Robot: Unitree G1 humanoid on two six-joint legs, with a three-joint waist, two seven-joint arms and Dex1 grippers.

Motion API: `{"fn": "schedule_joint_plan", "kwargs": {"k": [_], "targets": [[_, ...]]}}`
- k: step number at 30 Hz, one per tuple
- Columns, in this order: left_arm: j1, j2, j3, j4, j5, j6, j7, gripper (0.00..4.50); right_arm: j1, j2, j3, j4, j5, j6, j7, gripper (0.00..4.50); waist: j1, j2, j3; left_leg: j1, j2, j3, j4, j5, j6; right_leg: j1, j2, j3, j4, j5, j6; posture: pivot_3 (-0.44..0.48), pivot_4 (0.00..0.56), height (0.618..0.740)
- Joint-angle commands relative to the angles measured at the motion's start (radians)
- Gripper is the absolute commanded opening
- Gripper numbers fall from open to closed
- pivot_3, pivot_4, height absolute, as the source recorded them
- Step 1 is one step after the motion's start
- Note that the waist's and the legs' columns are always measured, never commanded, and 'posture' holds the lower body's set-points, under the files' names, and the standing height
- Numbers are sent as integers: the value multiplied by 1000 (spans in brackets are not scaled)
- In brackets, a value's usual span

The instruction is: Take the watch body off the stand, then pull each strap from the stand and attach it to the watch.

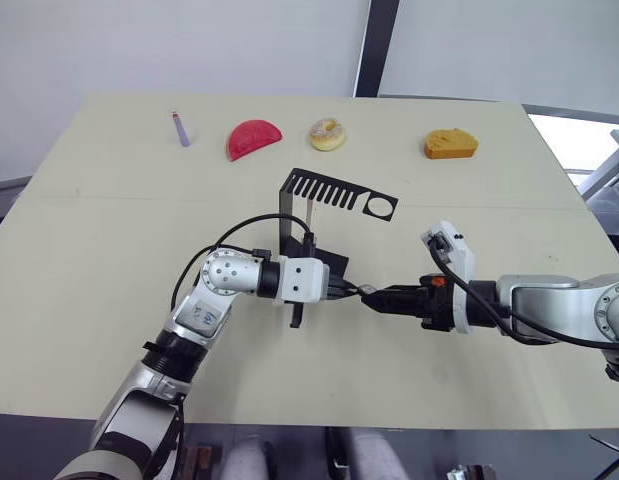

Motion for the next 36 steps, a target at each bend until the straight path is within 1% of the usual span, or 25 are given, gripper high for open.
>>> {"fn": "schedule_joint_plan", "kwargs": {"k": [1, 20, 29, 31, 33, 35, 36], "targets": [[-32, -37, -13, -24, -12, -23, 16, 0, -22, 22, 8, -64, 36, -17, 13, 1509, 0, 0, 0, 0, 0, 0, 0, 0, 0, 0, 0, 0, 0, 0, 0, 0, 150, 737], [-46, -41, -11, -8, -11, -27, 17, 0, -31, 33, 10, -61, 36, -15, 11, 1509, 0, 0, 0, 0, 0, 0, 0, 0, 0, 0, 0, 0, 0, 0, 0, 0, 150, 737], [-46, -38, -8, -15, -13, -23, 19, 0, -28, 14, 5, -52, 23, -8, -3, 1509, 0, 0, 0, 0, 0, 0, 0, 0, 0, 0, 0, 0, 0, 0, 0, 0, 150, 737], [-44, -31, -6, -19, -10, -10, 20, 0, -24, 11, 0, -48, 15, -6, 3, 1509, 0, 0, 0, 0, 0, 0, 0, 0, 0, 0, 0, 0, 0, 0, 0, 0, 150, 737], [-35, -15, 3, -35, -34, 36, 1, 0, -24, 10, -7, -49, 4, -5, 14, 1509, 0, 0, 0, 0, 0, 0, 0, 0, 0, 0, 0, 0, 0, 0, 0, 0, 150, 737], [-17, 21, 21, -62, -61, 58, -31, 664, -25, 6, -23, -57, -26, 0, 38, 1509, -1, 0, 0, 0, 0, 0, 0, 0, 0, 0, 0, 0, 0, 0, 0, 0, 150, 737], [-6, 46, 29, -77, -73, 67, -50, 1116, -25, 1, -34, -63, -44, 2, 54, 1509, -2, 0, 0, 0, 0, 0, 0, 0, 0, 0, 0, 0, 0, 0, 0, 0, 150, 737]]}}
